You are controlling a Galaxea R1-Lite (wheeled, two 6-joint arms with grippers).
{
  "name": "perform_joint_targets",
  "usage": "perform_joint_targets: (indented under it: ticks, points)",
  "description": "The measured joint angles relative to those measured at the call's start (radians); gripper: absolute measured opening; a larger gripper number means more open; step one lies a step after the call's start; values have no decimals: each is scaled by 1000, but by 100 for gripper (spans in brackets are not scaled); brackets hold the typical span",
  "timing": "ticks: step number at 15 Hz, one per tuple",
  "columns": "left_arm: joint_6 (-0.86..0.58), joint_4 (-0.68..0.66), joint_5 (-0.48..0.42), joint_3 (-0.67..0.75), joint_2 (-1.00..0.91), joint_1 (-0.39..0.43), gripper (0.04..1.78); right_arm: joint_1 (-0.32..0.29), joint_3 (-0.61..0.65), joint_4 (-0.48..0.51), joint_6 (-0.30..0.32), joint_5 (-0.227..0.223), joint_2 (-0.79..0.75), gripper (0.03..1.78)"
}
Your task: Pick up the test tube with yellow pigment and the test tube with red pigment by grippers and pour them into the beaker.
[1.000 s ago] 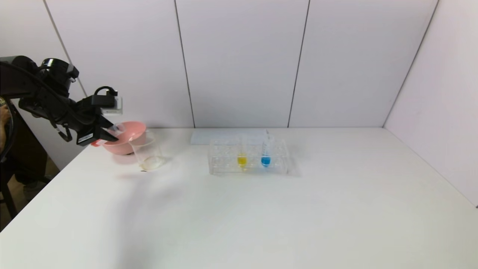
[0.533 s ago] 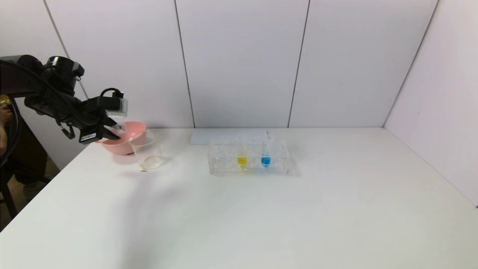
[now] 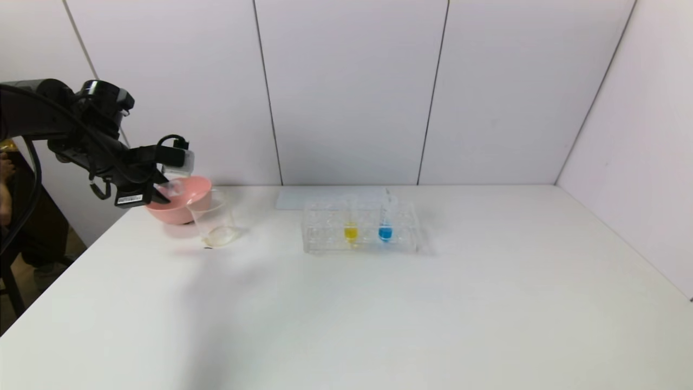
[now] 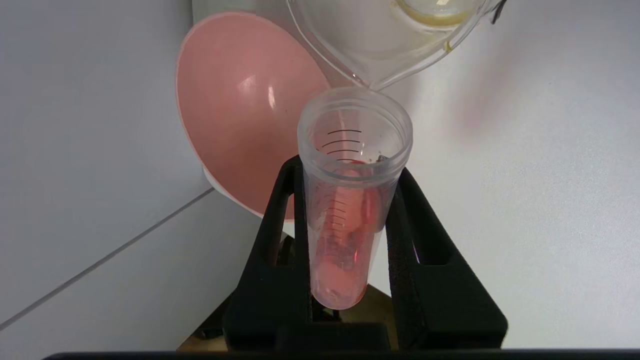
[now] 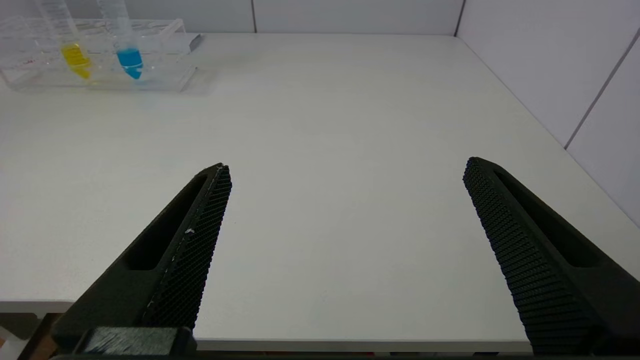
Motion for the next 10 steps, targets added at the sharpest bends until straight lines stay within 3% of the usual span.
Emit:
perform_joint_targets:
  ticks: [10]
  points:
    - [13,-17,96,0,1,-38,45,0,0,-1,0,0,0,170]
